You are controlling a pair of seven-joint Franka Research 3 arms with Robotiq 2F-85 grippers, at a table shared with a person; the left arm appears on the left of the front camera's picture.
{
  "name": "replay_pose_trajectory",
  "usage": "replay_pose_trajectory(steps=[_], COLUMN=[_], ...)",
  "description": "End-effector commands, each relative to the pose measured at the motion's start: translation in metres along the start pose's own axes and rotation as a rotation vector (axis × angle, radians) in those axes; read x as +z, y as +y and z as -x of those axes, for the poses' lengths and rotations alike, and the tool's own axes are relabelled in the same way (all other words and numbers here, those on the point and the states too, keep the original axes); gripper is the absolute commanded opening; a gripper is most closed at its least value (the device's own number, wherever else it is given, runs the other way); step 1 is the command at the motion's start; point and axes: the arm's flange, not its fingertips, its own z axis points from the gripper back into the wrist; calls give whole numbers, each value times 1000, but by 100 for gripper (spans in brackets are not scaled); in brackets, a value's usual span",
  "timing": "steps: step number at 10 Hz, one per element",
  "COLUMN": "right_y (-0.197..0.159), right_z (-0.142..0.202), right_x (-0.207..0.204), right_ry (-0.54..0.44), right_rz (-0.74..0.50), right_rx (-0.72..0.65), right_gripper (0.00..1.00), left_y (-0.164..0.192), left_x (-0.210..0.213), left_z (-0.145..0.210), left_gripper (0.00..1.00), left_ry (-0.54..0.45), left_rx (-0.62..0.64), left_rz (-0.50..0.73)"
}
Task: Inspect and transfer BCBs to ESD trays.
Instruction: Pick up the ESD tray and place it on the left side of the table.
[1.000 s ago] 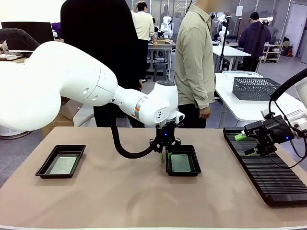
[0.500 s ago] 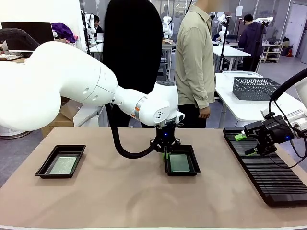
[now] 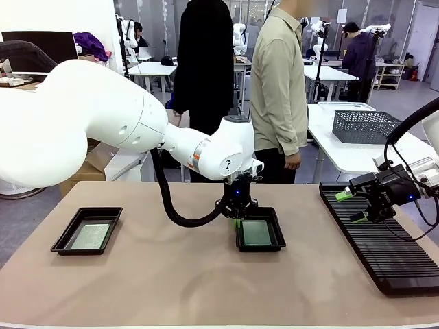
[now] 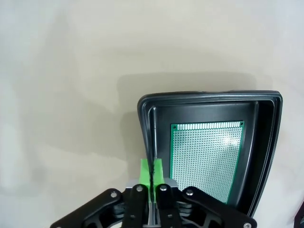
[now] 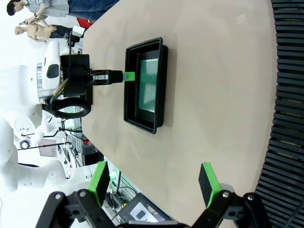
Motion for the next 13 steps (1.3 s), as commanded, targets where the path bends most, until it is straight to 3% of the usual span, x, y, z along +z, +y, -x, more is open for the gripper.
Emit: replay_pose_trajectory(steps=[1, 13], right_y=[2, 2], right_z=[0, 0], right_x=[0, 0], right_ry=[-13, -13], right_rz=[12, 12], right_rx=[-19, -19], right_gripper=[100, 100], left_y=[5, 0], left_x=[-4, 0], left_z=[1, 0], left_gripper=[0, 0], left_ry=[7, 0], left_rx=[-20, 0], left_rz=[31, 1])
